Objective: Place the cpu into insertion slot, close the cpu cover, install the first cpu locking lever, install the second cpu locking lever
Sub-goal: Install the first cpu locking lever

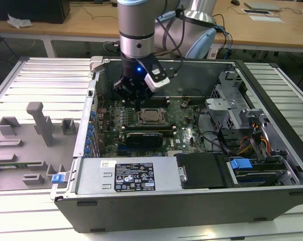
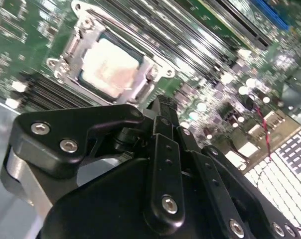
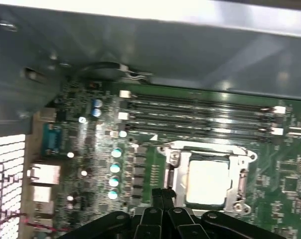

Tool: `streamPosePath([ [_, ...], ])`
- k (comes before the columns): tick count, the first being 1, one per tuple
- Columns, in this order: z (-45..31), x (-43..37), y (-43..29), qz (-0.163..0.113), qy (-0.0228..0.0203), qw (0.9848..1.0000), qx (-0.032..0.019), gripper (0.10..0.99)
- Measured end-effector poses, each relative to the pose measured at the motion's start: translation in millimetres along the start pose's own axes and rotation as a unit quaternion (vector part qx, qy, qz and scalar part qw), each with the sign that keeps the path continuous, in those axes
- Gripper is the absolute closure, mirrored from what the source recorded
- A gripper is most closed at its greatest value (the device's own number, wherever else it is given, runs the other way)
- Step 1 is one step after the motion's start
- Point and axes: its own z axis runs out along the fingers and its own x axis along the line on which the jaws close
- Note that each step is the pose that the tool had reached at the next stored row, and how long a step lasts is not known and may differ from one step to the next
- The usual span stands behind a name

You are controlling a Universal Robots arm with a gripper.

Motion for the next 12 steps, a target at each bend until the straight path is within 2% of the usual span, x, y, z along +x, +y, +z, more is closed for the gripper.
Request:
streamPosePath([
  [2,-0.1,4.1,0.4,0.000,-0.0016,1.0000,-0.0022,0.980],
  [3,-0.2,4.5,0.4,0.000,-0.0030,1.0000,-0.0056,0.980],
  [7,-0.2,5.1,0.5,0.000,-0.0120,0.9996,-0.0271,0.980],
  [9,-0.2,5.8,0.5,0.000,-0.0174,0.9990,-0.0405,0.980],
  [10,-0.2,7.4,0.6,0.000,-0.0195,0.9988,-0.0443,0.980],
  [12,-0.4,11.9,0.9,0.000,-0.0213,0.9987,-0.0458,0.980],
])
